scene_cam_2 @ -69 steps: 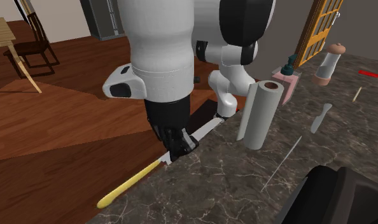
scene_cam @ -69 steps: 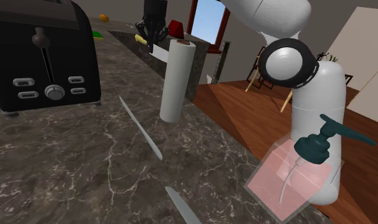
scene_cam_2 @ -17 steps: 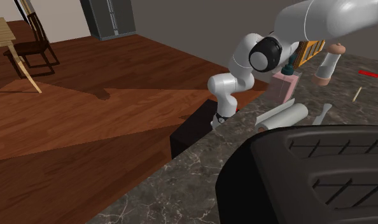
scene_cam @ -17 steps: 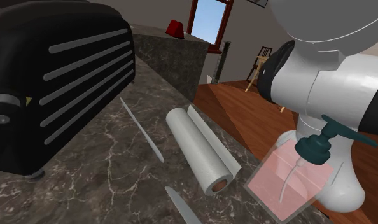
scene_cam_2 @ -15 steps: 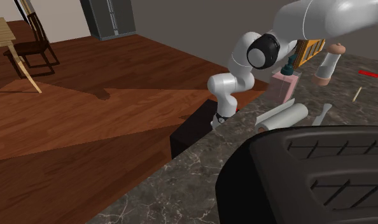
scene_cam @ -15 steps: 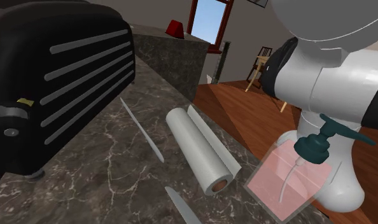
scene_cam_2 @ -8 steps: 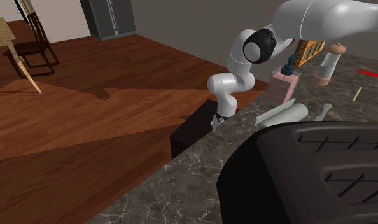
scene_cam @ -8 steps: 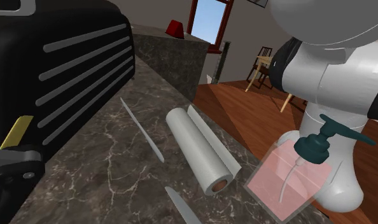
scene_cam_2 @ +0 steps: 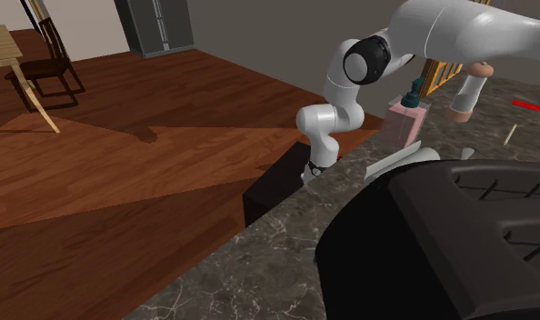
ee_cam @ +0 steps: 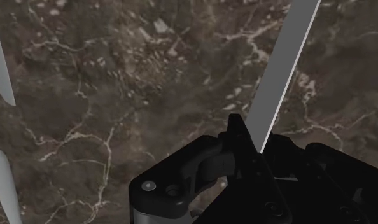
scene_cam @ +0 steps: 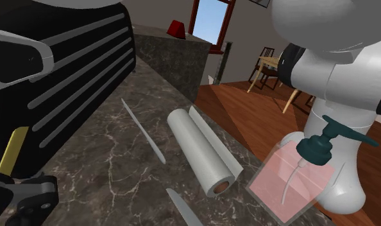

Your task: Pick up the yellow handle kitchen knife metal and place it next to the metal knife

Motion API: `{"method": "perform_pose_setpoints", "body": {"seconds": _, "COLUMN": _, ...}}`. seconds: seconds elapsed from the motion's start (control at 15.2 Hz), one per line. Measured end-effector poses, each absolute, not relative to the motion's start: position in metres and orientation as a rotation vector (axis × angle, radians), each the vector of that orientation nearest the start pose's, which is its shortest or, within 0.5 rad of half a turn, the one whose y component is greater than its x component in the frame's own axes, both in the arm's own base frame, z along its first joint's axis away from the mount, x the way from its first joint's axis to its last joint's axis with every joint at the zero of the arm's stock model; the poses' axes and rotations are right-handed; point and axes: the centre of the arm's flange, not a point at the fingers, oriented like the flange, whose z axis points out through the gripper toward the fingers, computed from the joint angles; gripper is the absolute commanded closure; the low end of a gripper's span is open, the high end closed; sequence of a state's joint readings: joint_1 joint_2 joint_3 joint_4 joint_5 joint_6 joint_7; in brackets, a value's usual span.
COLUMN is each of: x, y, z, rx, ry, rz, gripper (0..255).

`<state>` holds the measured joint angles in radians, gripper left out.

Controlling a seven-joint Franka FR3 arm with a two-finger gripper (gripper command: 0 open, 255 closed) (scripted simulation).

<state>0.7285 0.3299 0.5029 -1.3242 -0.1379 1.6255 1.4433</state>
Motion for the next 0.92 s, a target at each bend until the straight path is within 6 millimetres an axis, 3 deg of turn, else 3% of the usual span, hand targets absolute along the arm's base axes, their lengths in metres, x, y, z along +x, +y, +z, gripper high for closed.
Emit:
{"method": "perform_pose_setpoints", "body": {"seconds": 0.4, "x": 0.2783, "y": 0.5864, "z": 0.5619, "rx": -3.11, "ry": 0.363, "rz": 0.025, "gripper": 255}}
{"method": "perform_pose_setpoints", "body": {"seconds": 0.46, "x": 0.2787, "y": 0.5864, "z": 0.5617, "rx": -3.111, "ry": 0.364, "rz": 0.025, "gripper": 0}}
{"method": "perform_pose_setpoints", "body": {"seconds": 0.86, "x": 0.2781, "y": 0.5877, "z": 0.556, "rx": -3.12, "ry": 0.359, "rz": 0.035, "gripper": 0}}
{"method": "perform_pose_setpoints", "body": {"seconds": 0.92, "x": 0.2787, "y": 0.5869, "z": 0.5624, "rx": -3.12, "ry": 0.358, "rz": 0.035, "gripper": 0}}
